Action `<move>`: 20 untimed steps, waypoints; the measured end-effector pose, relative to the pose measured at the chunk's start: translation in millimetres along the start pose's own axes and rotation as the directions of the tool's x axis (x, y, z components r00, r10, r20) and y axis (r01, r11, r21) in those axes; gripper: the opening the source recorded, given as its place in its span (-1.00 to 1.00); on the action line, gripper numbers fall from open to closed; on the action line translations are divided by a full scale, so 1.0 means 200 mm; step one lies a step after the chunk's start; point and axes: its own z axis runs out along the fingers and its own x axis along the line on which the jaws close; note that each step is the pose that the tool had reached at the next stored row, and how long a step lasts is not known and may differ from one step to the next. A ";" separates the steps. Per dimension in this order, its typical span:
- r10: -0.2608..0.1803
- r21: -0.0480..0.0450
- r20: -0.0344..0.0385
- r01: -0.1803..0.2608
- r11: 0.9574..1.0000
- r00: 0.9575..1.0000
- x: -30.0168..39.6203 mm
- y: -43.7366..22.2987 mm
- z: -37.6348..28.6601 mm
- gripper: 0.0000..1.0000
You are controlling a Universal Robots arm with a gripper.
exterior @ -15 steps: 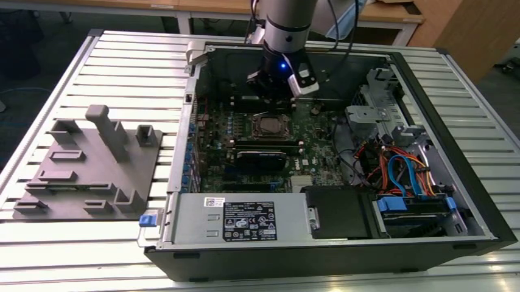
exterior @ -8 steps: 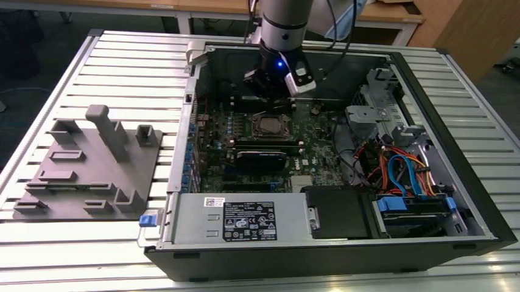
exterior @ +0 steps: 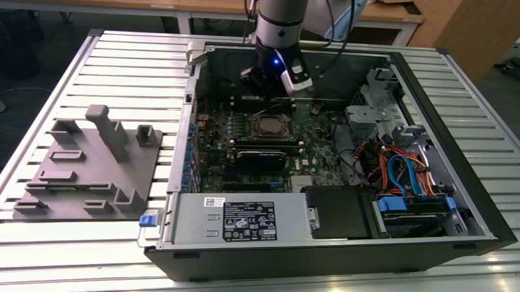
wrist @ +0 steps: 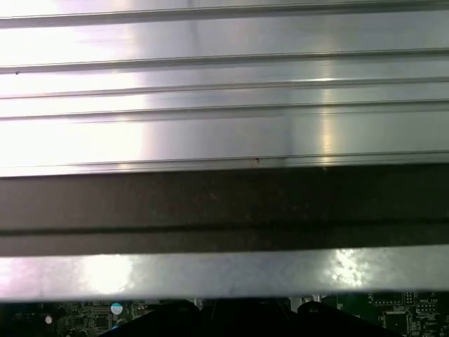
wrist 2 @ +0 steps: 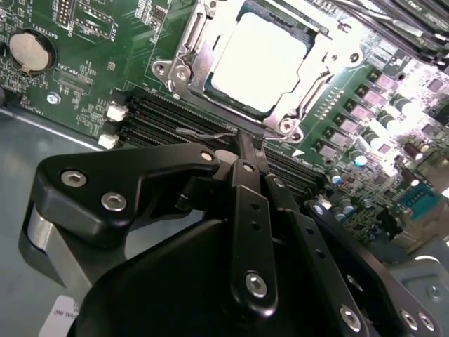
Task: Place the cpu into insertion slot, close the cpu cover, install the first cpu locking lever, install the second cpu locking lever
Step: 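Install the first cpu locking lever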
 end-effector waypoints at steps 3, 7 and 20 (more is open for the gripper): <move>0.000 0.000 0.000 0.000 1.000 1.000 0.002 0.001 -0.008 -0.80; 0.000 0.000 0.000 0.000 1.000 1.000 0.000 0.005 -0.008 -0.80; 0.000 -0.014 -0.001 0.000 1.000 1.000 -0.029 0.010 -0.009 -0.80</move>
